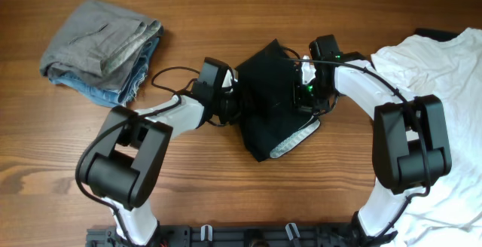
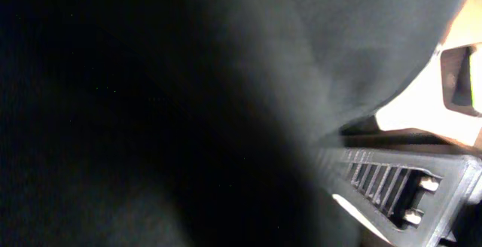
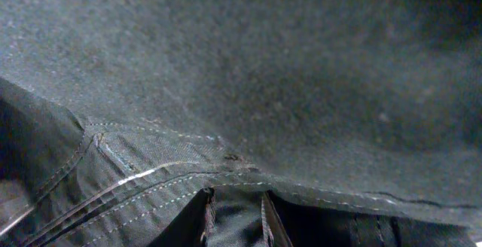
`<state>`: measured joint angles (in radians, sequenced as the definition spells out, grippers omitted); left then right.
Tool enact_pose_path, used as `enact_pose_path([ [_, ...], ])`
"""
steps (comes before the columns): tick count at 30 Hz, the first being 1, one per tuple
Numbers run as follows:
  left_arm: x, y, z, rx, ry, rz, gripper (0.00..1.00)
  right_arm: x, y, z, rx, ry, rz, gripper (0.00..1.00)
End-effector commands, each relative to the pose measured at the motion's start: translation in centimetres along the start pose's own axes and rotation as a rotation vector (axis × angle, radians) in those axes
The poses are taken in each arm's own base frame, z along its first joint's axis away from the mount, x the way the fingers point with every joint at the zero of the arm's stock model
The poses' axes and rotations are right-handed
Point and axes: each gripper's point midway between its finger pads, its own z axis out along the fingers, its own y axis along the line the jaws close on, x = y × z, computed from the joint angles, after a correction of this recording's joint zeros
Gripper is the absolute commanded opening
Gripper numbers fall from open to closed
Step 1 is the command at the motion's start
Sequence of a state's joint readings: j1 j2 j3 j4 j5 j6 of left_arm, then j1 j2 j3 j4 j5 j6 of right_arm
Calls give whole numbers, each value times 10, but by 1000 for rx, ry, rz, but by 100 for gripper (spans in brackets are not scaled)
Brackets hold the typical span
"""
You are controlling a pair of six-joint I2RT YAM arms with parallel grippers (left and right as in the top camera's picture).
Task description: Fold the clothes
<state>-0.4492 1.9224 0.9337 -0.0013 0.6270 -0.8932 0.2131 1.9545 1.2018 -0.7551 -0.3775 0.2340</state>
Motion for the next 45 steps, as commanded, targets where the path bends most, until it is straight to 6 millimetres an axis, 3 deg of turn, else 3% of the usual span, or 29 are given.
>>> enact_pose_path([
  [1,28,51,25,-112,89,78,24,39,-22,40,59,166,56,24],
  [2,32,45,23,-75,121,129,10,41,-21,36,61,172,58,23],
  [3,36,40,20,-43,146,169,4,40,-19,29,57,160,53,22],
  [5,37,32,4,-15,173,221,4,30,-7,-6,38,82,33,22],
  [8,18,14,-43,-35,147,272,4,11,22,-82,-11,-128,-33,25],
  [9,3,-1,-71,-32,113,280,4,6,36,-113,-33,-226,-70,27],
  [11,-44,-40,-145,6,-44,280,4,5,58,-166,-75,-401,-133,28],
  [12,-85,-66,-205,46,-213,301,4,11,66,-190,-98,-473,-136,29],
  [14,-128,-82,-273,83,-404,301,4,17,70,-203,-112,-505,-128,29],
  [15,-158,-90,-324,111,-556,300,4,21,71,-207,-115,-511,-130,29],
  [16,-179,-91,-360,136,-675,304,4,23,70,-206,-113,-502,-127,29],
  [17,-192,-89,-385,151,-755,304,4,24,69,-203,-110,-488,-115,29],
  [19,-221,-64,-433,163,-908,253,4,28,66,-198,-108,-457,-82,28],
  [22,-249,-43,-452,199,-983,222,4,29,65,-197,-106,-448,-77,28],
  [25,-271,-38,-451,241,-1016,204,4,31,64,-196,-103,-441,-75,28],
  [28,-278,-31,-454,227,-1052,177,4,34,63,-194,-99,-425,-69,28],
  [31,-280,-46,-459,260,-1082,217,4,37,62,-192,-95,-412,-66,28],
  [33,-282,-57,-445,264,-1070,221,4,39,61,-192,-93,-405,-63,28],
  [37,-300,-39,-421,250,-1047,195,4,49,57,-187,-79,-358,-46,27],
  [39,-308,-24,-407,238,-1020,165,4,51,56,-186,-77,-349,-44,27],
  [41,-311,17,-389,143,-965,112,6,54,55,-185,-73,-337,-39,27],
  [42,-307,39,-383,92,-928,59,15,54,55,-185,-73,-335,-38,27],
  [45,-280,95,-372,-23,-811,-122,28,53,55,-186,-74,-341,-41,26],
])
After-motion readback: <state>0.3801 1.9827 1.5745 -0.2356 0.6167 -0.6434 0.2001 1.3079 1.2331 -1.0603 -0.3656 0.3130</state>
